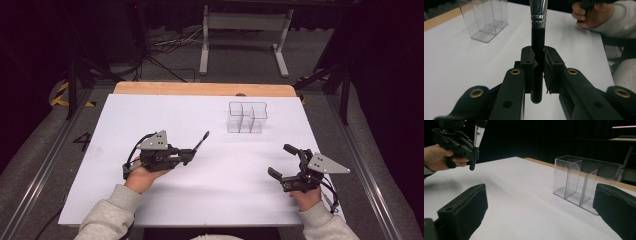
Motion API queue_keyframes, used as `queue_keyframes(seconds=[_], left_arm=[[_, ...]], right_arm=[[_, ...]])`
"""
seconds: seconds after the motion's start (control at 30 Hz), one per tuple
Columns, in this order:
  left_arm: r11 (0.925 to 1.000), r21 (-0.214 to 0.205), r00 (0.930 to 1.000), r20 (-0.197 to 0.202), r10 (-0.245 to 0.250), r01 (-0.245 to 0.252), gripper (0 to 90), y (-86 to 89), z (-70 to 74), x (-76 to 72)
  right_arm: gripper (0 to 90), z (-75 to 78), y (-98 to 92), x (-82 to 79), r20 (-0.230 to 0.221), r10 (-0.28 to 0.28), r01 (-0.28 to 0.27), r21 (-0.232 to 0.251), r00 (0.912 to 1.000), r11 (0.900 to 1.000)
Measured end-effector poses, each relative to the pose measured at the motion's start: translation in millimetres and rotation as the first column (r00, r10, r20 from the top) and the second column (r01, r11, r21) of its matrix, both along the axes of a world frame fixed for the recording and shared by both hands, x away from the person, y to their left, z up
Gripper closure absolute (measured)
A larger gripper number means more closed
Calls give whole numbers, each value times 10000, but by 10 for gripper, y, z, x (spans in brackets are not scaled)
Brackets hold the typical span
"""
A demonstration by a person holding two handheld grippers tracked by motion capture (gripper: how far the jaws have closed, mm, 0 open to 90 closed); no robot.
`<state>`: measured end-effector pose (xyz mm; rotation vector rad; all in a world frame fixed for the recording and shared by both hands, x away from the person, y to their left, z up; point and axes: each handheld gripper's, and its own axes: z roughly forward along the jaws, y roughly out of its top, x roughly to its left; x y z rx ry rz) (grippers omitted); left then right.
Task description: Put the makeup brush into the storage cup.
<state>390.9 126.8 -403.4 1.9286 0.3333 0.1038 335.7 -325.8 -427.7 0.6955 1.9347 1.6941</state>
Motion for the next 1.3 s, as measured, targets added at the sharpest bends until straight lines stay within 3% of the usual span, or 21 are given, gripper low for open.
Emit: queue_keyframes(seconds=[0.13, 0.27, 0.6, 0.77, 0.97, 1.3], left_arm=[[9971, -725, 9997, -60, -236, 231, 794, -50, -47, 2], [9908, -1342, 9991, 399, -144, 196, 793, -89, -100, -23], [9711, -2343, 9975, 638, -306, 448, 794, -192, -171, -55], [9713, -2324, 9969, 706, -357, 512, 794, -231, -193, -50], [9733, -2228, 9964, 752, -390, 549, 794, -264, -210, -42], [9754, -2102, 9961, 711, -524, 663, 794, -277, -231, -49]], right_arm=[[1, 2, -1, -2, 14, 6, -6, 3, 10000, 10000], [0, 2, -1, -3, 10, 13, -13, -6, 10000, 10000], [0, 7, 26, -8, 68, 98, -97, -99, 9999, 9999], [0, 14, 52, -11, 20, 127, -127, -79, 9999, 9999], [7, 94, 188, -2, -75, 652, -650, 271, 9978, 9975], [18, 271, 554, 48, 167, 1560, -1558, -126, 9876, 9877]])
